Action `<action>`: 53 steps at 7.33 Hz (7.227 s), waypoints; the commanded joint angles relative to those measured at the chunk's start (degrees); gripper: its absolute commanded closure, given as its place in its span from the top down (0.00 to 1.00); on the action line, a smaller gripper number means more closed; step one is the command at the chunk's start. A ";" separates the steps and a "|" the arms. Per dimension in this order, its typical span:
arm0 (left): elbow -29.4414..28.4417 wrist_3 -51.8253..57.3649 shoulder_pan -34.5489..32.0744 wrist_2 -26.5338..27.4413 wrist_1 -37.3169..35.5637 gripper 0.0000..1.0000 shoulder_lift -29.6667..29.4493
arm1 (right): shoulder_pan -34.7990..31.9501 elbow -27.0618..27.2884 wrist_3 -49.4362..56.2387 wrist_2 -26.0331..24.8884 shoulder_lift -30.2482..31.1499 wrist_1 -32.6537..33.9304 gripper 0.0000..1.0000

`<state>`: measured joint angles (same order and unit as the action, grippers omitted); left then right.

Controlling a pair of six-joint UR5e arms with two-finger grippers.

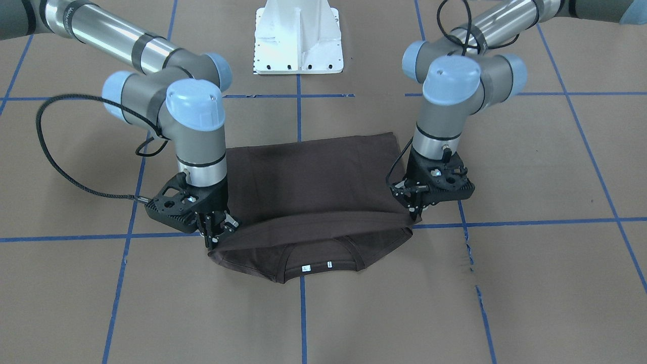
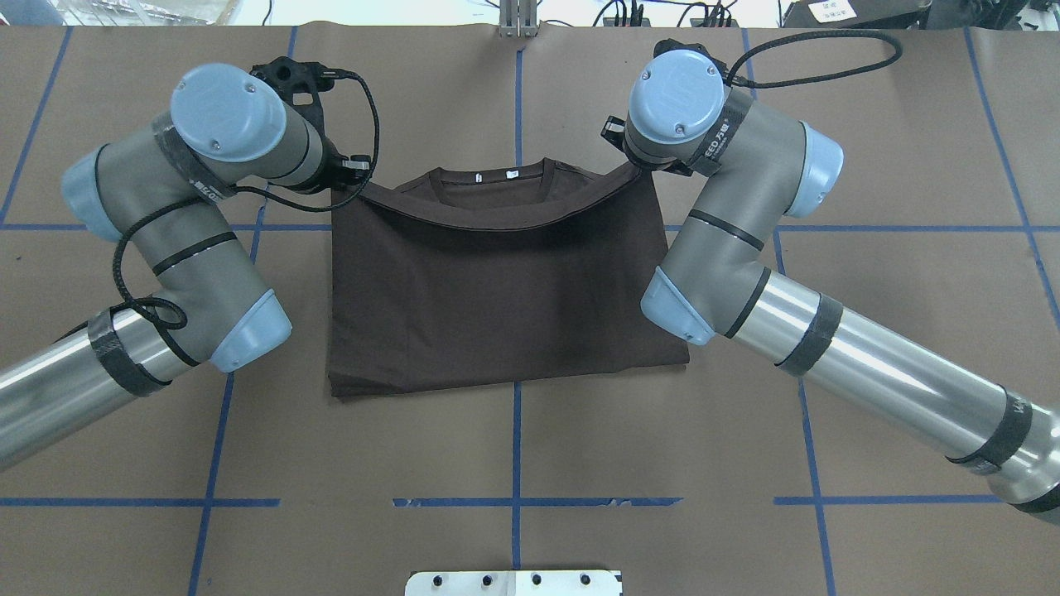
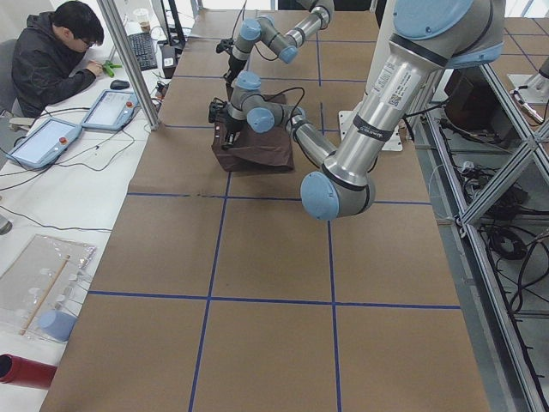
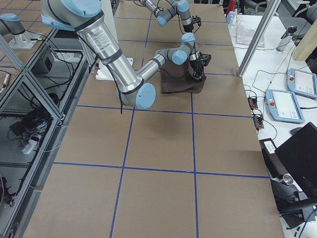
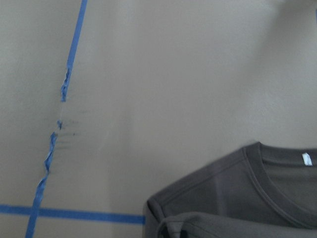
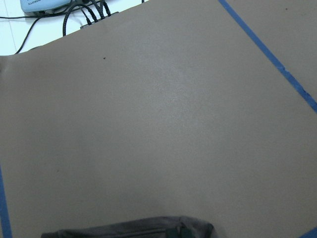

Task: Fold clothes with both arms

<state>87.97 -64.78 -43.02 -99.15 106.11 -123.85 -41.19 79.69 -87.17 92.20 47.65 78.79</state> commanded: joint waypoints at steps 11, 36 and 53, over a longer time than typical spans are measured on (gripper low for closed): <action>4.19 7.05 1.09 -0.26 10.34 1.00 7.81 | -0.90 -1.22 16.24 4.46 3.66 -6.43 1.00; 11.99 5.06 8.44 4.32 11.04 0.00 21.11 | -0.82 3.10 16.24 5.01 6.75 -7.77 1.00; -21.17 20.22 -9.71 -1.40 27.75 1.00 -2.18 | 7.26 -19.57 5.78 -3.33 -12.50 -15.68 0.52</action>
<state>66.64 -44.55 -52.79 -100.54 133.86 -126.06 -35.00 61.36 -81.40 90.07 35.36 63.58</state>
